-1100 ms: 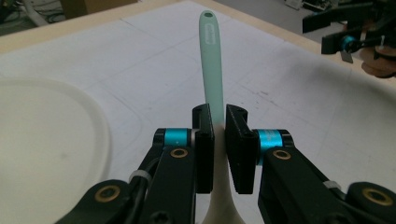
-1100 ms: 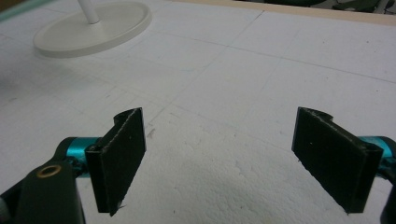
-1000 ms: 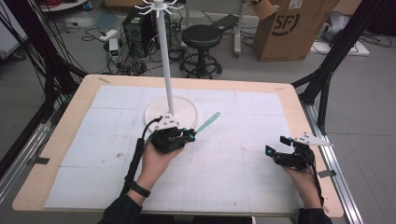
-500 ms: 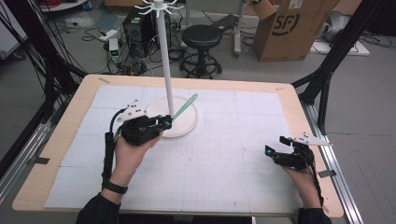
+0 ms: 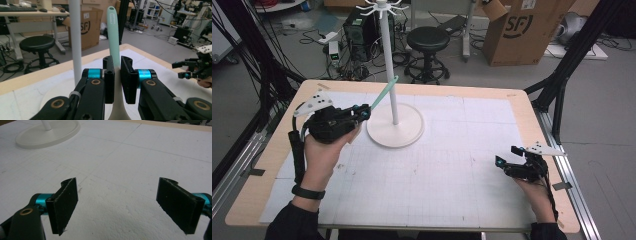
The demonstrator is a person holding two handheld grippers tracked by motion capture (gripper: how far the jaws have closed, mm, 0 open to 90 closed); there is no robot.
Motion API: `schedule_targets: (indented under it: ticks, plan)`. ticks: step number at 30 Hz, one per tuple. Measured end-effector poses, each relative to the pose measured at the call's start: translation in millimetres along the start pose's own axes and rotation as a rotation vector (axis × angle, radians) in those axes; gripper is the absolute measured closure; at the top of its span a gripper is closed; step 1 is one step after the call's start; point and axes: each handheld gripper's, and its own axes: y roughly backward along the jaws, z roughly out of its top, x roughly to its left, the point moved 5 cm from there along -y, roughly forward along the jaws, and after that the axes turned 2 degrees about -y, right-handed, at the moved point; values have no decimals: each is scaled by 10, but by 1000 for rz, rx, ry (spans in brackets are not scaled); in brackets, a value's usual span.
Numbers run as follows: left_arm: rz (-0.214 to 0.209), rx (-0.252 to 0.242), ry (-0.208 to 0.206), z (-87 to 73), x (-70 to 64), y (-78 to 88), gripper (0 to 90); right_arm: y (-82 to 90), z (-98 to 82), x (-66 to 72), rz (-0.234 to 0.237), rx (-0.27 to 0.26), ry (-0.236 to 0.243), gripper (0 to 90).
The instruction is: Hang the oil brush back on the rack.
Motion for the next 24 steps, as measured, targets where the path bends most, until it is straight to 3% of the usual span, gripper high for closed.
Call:
schedule_targets:
  ticks: [24]
  plan:
    - [44, -55, -36, 712, 225, 451, 821, -2, 2, -4, 1, -3, -4, 167]
